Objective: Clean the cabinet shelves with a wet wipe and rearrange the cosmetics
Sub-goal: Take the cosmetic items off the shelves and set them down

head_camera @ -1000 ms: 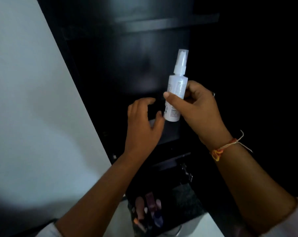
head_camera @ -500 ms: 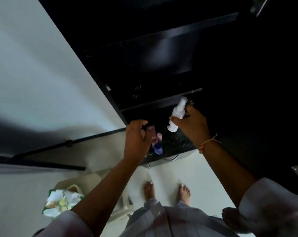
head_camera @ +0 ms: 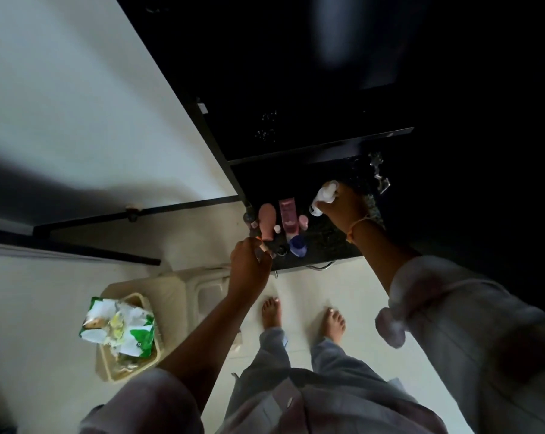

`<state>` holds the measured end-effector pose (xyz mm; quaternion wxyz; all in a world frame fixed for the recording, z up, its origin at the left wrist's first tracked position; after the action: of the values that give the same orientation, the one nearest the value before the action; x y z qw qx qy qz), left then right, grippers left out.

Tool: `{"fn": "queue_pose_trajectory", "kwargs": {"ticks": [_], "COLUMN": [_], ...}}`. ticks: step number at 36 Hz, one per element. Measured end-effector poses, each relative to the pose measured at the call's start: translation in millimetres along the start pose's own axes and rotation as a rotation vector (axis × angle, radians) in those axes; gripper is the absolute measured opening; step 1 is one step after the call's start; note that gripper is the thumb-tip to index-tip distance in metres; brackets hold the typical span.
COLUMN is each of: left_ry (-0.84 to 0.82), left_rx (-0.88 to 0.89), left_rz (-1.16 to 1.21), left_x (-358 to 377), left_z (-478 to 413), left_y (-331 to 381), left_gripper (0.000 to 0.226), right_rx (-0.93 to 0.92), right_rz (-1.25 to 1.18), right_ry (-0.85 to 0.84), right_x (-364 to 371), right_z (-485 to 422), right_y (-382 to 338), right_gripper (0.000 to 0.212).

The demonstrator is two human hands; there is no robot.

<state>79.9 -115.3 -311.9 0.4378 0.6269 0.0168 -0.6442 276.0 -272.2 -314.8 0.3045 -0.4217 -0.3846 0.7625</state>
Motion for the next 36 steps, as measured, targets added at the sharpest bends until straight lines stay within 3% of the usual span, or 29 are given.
{"fn": "queue_pose_trajectory", "kwargs": {"ticks": [16, 29, 36], "left_ry": [-0.008, -0.029, -0.020], "left_rx": [-0.037, -0.030, -0.003], "left_rz": [0.011, 0.014, 0.016], "left_x": [10.2, 11.1, 7.5], "left_z": [-11.7, -18.9, -23.1], "left_y": [-13.2, -13.1, -3.3], "left_gripper": [0.013, 0.013, 0.018], "right_rx": [-0.075, -0.069, -0.041], "right_rz": [0.153, 0.188, 0.182], "right_ry": [-0.155, -0.161, -0.166], "right_x": [27.9, 38.8, 35.4], "right_z": [-28.1, -35.4, -33.2], "right_y": [-6.2, -8.6, -9.3], "right_gripper": [0.037, 0.031, 0.040]}}
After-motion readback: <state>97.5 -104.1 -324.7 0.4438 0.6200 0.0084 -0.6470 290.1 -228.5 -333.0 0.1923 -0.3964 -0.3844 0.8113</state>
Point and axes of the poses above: each hand's wrist, its own z-axis away from the middle knuckle, its own x-axis out of the palm, y = z × x, the point moved 2 cm from there along -z, towards the middle knuckle, and after that the axes turned 9 degrees about -z, right-handed, at the moved point
